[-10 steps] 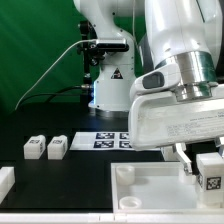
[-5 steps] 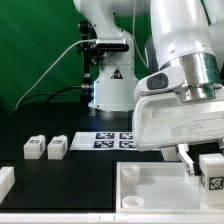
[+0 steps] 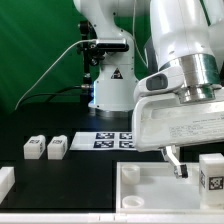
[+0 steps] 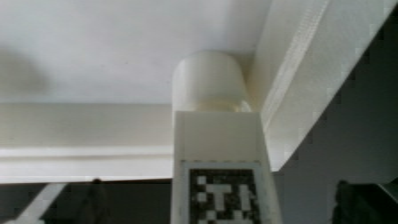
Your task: Assemble one leg
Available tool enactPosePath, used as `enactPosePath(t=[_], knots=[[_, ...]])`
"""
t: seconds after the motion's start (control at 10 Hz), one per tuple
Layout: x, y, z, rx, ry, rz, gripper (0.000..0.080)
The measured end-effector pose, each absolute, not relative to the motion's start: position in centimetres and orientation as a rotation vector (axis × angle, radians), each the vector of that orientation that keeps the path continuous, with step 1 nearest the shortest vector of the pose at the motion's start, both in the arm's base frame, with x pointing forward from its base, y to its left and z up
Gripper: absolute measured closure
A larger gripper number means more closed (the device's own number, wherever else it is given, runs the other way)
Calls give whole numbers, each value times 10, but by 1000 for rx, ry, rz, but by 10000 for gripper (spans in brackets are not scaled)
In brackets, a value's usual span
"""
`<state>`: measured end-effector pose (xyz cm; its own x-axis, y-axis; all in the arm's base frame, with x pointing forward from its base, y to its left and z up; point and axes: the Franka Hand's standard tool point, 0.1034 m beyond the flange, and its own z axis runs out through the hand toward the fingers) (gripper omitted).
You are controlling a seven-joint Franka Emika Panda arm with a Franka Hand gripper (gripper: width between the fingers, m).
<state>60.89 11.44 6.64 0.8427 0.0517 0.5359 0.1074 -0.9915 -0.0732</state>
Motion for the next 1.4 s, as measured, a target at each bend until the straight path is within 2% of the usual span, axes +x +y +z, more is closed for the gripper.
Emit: enactPosePath(t=[0.6, 0.7, 0.9, 1.0, 1.1, 1.2, 1.4], knots=[[609, 114, 67, -2919, -125, -844, 150], [609, 114, 70, -2933, -122, -757, 150], [622, 111, 92, -2942, -116, -673, 150], [618, 114, 86, -2957, -124, -519, 150], [622, 117, 90, -2959, -121, -356, 150], [628, 118, 93, -2956, -117, -307, 150], [623, 117, 88, -2949, -128, -45, 150]])
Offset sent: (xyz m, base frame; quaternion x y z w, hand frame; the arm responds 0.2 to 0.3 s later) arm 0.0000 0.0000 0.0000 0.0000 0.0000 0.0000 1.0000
